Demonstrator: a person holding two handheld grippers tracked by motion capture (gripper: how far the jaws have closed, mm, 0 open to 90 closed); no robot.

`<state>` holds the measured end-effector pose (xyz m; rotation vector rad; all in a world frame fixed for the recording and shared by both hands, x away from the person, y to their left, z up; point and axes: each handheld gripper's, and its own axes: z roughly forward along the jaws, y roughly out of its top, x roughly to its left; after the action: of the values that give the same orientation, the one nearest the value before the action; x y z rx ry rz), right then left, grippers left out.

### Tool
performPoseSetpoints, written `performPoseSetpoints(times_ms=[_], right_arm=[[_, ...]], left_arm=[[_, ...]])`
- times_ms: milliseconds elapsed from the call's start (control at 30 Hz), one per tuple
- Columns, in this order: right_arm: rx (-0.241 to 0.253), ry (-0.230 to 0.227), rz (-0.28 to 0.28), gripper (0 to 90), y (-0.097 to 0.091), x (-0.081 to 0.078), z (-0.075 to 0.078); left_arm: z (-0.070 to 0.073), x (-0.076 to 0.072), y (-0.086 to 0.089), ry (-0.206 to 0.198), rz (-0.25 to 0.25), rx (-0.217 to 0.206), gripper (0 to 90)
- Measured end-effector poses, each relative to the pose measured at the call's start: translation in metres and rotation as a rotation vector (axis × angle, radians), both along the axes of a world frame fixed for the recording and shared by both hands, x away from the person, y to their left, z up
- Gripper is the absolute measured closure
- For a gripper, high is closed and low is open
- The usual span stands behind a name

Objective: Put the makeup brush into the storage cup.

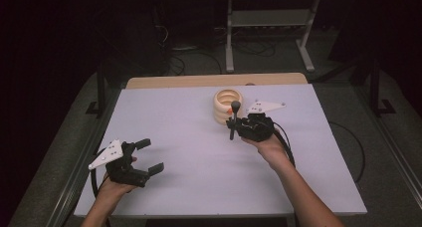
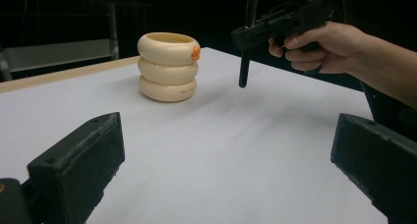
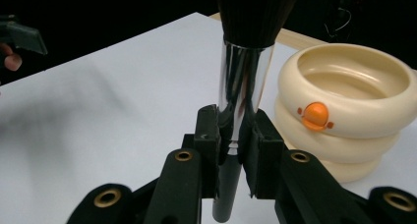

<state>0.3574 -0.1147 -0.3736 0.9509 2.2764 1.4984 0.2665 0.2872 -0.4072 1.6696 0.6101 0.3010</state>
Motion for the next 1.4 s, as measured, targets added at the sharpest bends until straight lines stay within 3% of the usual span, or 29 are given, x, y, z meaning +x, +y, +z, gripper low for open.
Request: performPoseSetpoints(times_ms=[767, 1400], right_arm=[[0.007, -0.033, -0.038, 76.7, -0.009, 0.02, 0.019], [0.024, -0.04, -0.081, 76.6, -0.011, 0.037, 0.038]], left_arm=[[-0.001, 0.001, 0.001, -0.015, 0.003, -0.01, 0.0], [-0.002, 0.001, -0.001, -0.001, -0.003, -0.031, 0.0]])
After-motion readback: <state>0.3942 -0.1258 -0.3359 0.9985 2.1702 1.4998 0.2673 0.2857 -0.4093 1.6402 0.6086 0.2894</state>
